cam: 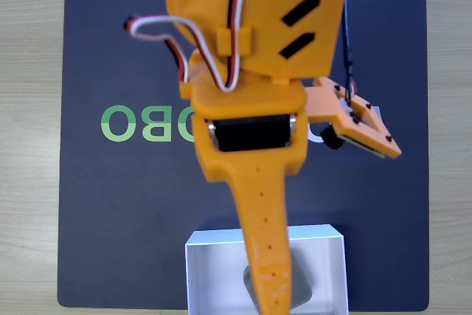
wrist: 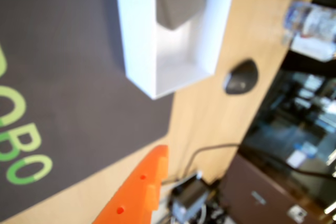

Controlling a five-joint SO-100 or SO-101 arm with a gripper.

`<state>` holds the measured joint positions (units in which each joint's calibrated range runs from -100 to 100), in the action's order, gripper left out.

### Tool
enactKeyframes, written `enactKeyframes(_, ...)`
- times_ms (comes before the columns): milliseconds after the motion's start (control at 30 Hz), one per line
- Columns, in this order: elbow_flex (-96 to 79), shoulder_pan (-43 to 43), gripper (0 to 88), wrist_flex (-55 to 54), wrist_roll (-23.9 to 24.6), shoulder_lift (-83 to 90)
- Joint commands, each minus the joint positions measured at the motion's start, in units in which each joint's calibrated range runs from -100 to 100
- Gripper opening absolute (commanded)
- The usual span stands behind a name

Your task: Grab the usb to bin

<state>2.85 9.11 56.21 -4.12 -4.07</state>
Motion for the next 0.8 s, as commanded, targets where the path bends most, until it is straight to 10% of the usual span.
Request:
enactKeyframes(0, -13.14, 0.57, 62.8, 0.14, -0.04, 16.49)
enactKeyframes(767, -86.95, -5.91, 4.1, 0.49, -0.56, 93.3)
